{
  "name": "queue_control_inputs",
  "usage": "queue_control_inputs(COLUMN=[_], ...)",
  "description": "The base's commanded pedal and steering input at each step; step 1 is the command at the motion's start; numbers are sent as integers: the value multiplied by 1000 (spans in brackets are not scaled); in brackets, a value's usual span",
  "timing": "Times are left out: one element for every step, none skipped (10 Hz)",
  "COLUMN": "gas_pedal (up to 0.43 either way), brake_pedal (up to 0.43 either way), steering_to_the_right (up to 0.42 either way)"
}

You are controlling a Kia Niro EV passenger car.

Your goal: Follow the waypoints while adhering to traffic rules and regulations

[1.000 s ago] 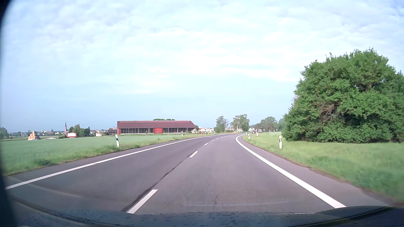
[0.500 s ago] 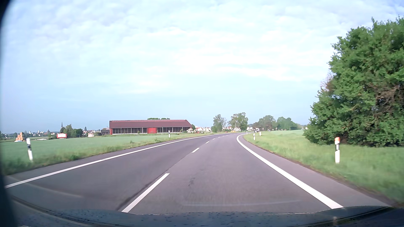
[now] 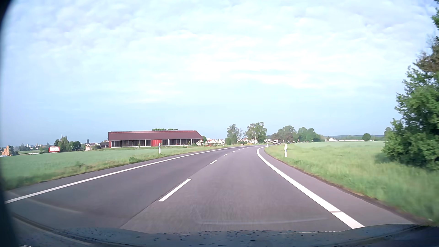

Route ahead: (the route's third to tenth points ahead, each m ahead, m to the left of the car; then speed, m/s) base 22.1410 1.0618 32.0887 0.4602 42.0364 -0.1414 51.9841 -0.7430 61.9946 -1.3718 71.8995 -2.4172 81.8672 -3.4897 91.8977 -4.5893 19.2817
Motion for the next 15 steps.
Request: queue_control_inputs(gas_pedal=[150,150,150,150,150,150,150,150,150,150,150,150,150,150,150], brake_pedal=[0,0,0,0,0,0,0,0,0,0,0,0,0,0,0], steering_to_the_right=[6,6,6,6,6,6,5,5,5,5,5,5,5,5,5])
